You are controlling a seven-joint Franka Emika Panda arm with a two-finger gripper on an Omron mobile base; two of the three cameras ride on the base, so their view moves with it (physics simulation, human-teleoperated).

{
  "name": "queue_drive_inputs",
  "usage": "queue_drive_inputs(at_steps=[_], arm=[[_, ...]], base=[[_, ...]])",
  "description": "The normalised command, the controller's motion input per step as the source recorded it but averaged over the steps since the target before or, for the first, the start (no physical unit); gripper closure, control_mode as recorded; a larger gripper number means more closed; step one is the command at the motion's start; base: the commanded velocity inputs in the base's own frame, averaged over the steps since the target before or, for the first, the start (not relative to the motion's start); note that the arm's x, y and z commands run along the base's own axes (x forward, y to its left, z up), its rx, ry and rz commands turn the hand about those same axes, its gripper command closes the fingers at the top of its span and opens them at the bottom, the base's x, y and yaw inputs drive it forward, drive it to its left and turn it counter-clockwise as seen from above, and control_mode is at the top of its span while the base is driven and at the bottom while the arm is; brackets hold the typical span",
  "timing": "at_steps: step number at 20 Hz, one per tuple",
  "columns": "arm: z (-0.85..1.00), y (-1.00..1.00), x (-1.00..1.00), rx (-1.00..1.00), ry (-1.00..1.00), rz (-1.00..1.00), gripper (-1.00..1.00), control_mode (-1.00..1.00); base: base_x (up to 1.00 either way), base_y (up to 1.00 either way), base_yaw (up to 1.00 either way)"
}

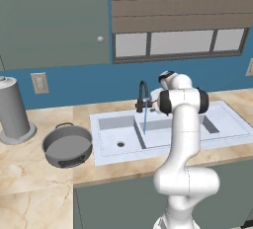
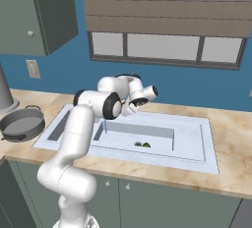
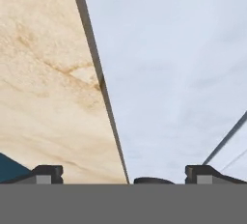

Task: Dump the avocado from the pot into the sink. Then turn on the water and wash the avocado. Then turn off the water and put the avocado back in the pot.

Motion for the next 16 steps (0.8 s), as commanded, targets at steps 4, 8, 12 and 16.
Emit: queue_drive_inputs(at_steps=[4,8,12,16], arm=[[-0.24,0.24,0.29,0.0,-0.01,0.0,-1.0,-1.0],[-0.21,0.35,0.26,0.0,-0.01,0.0,-1.0,-1.0],[-0.09,0.69,0.03,-0.01,-0.08,-0.02,-1.0,-1.0],[0.0,0.97,-0.05,-0.09,-0.13,-0.12,-1.0,-1.0]], base=[[0.0,0.0,0.0],[0.0,0.0,0.0],[0.0,0.0,0.0],[0.0,0.0,0.0]])
